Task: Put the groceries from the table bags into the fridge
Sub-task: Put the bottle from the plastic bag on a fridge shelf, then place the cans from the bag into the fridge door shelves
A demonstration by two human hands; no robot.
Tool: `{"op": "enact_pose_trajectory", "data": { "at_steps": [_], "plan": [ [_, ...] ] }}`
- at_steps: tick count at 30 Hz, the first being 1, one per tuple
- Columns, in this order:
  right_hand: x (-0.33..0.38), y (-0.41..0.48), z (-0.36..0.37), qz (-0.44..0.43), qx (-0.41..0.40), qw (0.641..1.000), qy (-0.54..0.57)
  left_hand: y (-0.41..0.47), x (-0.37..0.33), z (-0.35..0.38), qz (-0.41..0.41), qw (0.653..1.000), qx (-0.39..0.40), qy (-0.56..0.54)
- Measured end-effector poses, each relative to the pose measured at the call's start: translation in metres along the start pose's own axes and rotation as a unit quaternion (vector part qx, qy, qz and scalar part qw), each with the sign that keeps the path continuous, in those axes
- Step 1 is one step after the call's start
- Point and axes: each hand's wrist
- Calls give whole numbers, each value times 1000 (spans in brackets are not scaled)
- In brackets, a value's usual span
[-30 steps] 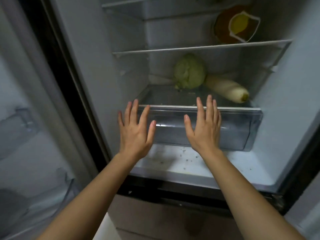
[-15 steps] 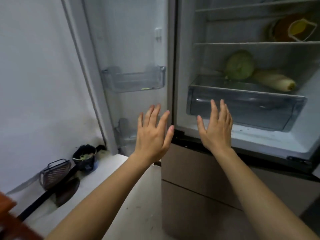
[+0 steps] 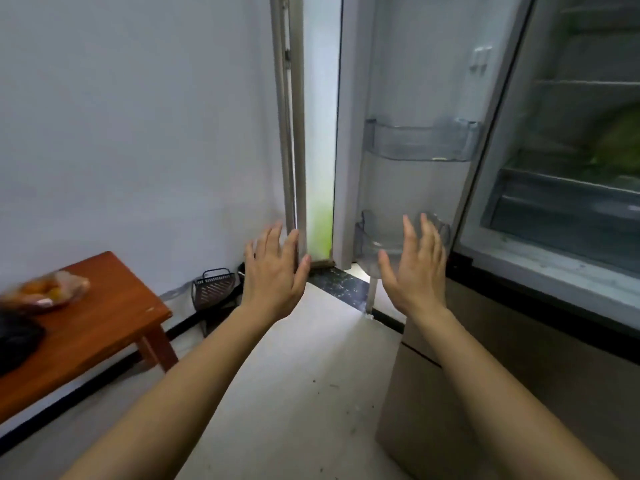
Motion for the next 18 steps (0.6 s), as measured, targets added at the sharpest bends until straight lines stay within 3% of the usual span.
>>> {"op": "enact_pose_trajectory", "data": {
  "at_steps": [7, 12, 18],
  "plan": [
    [95, 24, 105, -168, 66, 977, 115, -61, 104, -31, -203, 973, -7, 108],
    [197, -9, 182, -207, 182, 941, 195, -140, 182, -76, -330, 926, 10, 181],
    [338, -78, 256, -284, 266, 882, 266, -233, 293, -114, -418, 881, 15, 221]
  ]
}}
Point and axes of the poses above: each hand's wrist, its own y-axis towards the middle knuckle, its own z-axis out of the palm, x = y × z, and after that the axes turned 10 degrees about y, right-handed
